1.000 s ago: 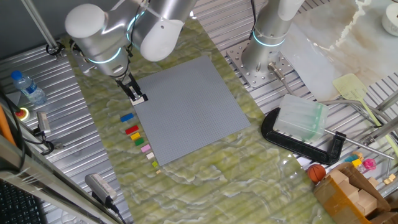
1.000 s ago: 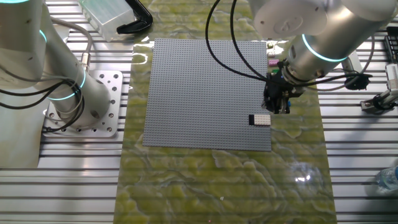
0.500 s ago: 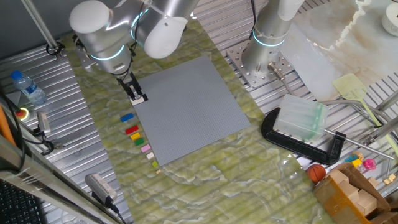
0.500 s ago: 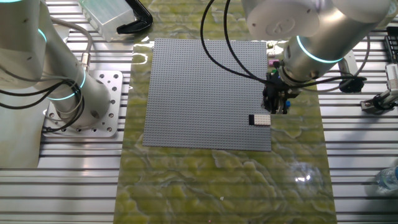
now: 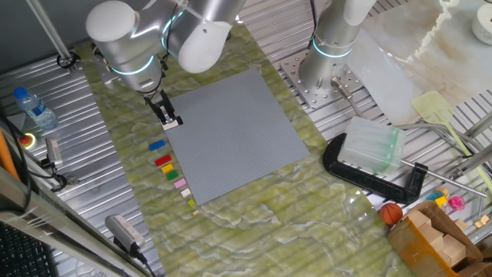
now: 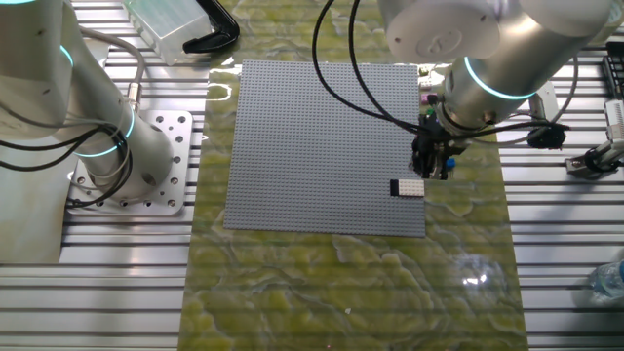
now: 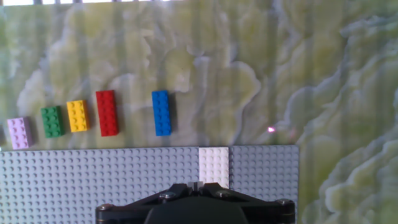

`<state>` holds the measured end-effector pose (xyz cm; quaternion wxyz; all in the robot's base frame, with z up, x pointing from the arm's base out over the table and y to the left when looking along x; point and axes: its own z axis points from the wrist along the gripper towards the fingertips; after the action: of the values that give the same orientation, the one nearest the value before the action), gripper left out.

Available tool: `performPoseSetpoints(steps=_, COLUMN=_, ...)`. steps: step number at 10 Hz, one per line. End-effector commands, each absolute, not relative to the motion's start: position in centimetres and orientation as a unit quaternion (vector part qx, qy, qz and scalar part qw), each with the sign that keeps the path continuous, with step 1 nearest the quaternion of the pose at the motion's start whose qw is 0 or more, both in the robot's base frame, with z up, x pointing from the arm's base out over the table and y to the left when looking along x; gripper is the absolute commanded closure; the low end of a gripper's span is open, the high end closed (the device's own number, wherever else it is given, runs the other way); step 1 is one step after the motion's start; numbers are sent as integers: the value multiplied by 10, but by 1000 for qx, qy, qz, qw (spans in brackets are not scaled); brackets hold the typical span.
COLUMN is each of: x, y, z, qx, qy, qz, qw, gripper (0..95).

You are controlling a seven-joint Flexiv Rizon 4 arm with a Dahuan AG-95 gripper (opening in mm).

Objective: Build with small Lego blocks

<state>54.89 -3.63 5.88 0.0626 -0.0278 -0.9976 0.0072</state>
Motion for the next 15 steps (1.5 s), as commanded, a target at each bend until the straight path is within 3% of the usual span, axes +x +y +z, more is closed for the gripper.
performPoseSetpoints(steps=1, x=548, y=-37, z=59, qx=-38, qy=-998, qz=7, qw=55, gripper=950)
performPoseSetpoints(steps=5, x=560, y=-49, z=34, qx=-51, qy=-998, qz=0, qw=34, gripper=950)
performPoseSetpoints(steps=6, x=567, y=-54, z=17, qx=-53, qy=-999, qz=-2, qw=7, gripper=760)
performPoseSetpoints(steps=15, x=599, y=-13, z=43, qx=-63, qy=-998, qz=16, qw=-15, gripper=760)
